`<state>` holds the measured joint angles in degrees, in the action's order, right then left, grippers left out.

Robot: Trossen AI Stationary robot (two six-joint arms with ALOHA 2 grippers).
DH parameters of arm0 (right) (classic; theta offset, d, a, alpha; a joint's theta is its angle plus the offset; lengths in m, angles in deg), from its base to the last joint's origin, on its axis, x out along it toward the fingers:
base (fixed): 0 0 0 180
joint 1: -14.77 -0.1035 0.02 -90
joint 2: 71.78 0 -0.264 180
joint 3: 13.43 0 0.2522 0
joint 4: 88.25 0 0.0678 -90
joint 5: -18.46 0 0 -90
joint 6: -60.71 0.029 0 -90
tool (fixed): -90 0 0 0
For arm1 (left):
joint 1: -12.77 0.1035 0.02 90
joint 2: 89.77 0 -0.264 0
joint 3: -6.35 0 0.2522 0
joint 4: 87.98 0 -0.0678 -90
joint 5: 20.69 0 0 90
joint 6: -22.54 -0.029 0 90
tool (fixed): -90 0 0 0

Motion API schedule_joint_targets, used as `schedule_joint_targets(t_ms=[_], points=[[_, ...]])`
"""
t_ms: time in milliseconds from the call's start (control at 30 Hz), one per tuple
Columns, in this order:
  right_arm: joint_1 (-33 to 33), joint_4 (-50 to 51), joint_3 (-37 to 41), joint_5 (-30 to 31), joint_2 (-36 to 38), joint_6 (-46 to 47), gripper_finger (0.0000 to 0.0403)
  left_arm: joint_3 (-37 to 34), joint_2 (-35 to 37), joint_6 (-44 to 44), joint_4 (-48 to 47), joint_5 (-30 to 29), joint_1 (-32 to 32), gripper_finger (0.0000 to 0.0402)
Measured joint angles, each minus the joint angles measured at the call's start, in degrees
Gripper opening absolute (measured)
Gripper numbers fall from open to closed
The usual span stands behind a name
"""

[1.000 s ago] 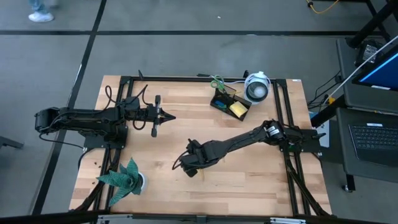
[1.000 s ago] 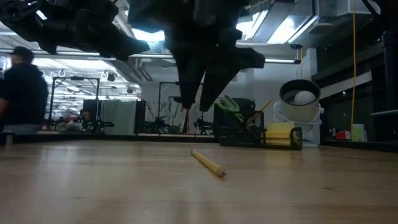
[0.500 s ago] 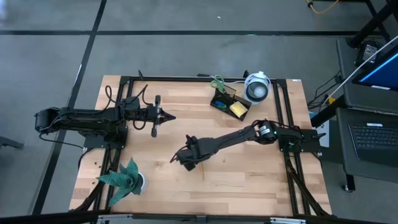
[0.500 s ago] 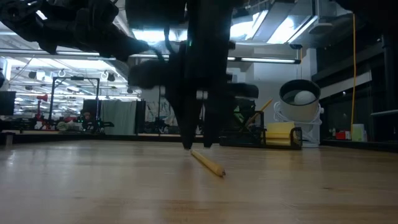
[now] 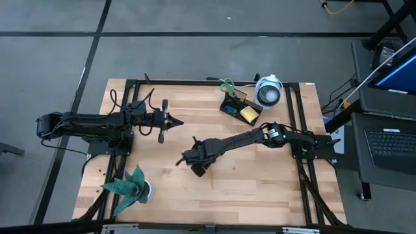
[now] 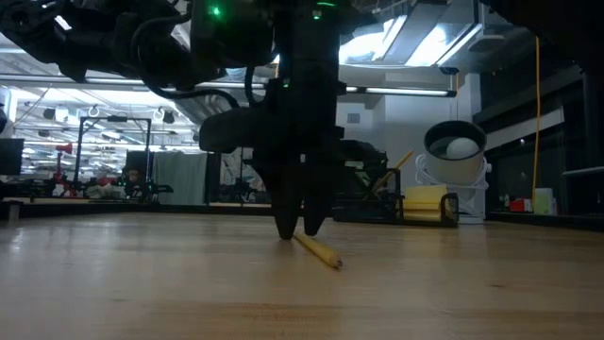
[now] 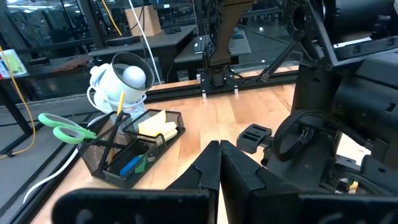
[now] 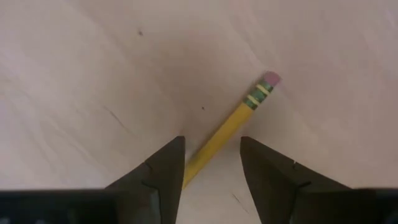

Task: Pick and place office supplies into organizer
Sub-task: Put the yellow pencil into the metal mesh desk organizer

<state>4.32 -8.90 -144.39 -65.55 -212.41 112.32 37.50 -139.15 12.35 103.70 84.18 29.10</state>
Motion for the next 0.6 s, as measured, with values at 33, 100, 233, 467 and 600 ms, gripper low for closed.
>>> schedule_joint_targets(t_ms=[33,100,233,467,600], points=[[0.13,-0.06,0.02,-0.33,-0.01,-1.34,0.0159,0.00,0.00,0.00,-0.01,0.00,-0.01,0.0002],[0.56,-0.22,0.04,-1.62,-0.07,-3.51,0.0151,0.00,0.00,0.00,0.01,0.01,0.01,0.0002],[0.82,-0.62,0.10,-2.21,-0.07,-6.92,0.0129,0.00,0.00,0.01,-0.01,0.01,0.01,0.0005],[0.89,-0.64,0.21,-2.76,-0.07,-8.00,0.0093,0.00,0.00,0.02,-0.01,0.01,0.01,0.0002],[0.84,-0.62,0.25,-2.67,-0.07,-15.54,0.0075,0.00,0.00,0.02,-0.08,0.01,0.00,0.0004]])
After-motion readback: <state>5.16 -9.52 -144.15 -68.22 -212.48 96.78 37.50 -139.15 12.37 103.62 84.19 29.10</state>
